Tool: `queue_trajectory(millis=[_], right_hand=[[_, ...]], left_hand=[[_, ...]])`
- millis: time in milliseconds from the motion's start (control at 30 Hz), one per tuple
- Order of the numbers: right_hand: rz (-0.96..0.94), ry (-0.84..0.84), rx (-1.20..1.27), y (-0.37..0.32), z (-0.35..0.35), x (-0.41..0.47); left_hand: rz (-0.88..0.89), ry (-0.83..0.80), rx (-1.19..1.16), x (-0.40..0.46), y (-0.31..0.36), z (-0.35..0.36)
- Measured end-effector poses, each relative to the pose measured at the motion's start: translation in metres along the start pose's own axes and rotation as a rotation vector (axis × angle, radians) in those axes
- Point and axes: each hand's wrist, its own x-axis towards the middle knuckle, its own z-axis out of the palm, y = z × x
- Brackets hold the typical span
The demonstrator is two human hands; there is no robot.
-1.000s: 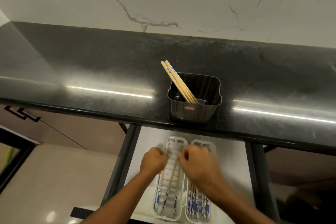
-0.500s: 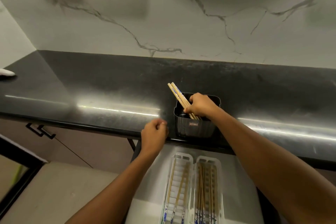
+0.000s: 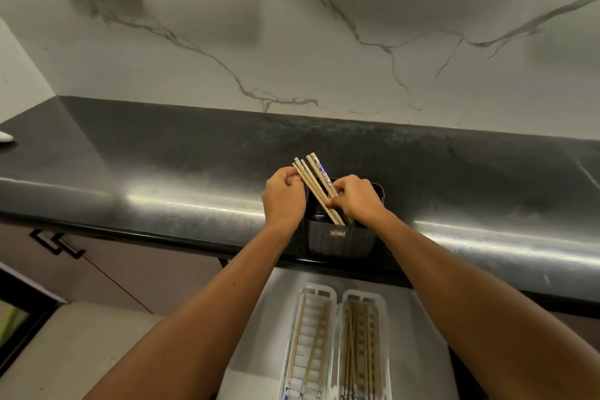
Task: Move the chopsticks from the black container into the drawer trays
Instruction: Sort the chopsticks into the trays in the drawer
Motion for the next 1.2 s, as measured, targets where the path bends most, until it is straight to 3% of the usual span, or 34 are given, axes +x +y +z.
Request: queue_trajectory(millis=[300,500,633,767,1000,1200], right_hand=[[-0.096,0.151,0.1,-0.022,-0.048,-0.008],[-0.232,0.182,0.315,-0.061,-0.105,-0.02],[-0.191,0.082,0.536,-0.074,-0.12,-0.026],[-0.12,0.019,0.657,-0.074,-0.112,-0.028],[-0.063,-0.103,0.691,-0.074,-0.099,-0.033],[-0.084,0.094,0.766,-0.083,-0.122,-0.034]], left_hand=[[0.103,-0.004,-0.014,0.0,0.012,-0.002],[0.247,-0.286,-0.059,-0.009,0.033,-0.001],[0.079,-0.555,-0.319,-0.024,0.041,0.001],[-0.105,-0.719,-0.573,-0.033,0.039,-0.008],[-0.212,-0.761,-0.675,-0.041,0.026,-0.018],[-0.197,-0.793,-0.748,-0.042,0.017,-0.027]])
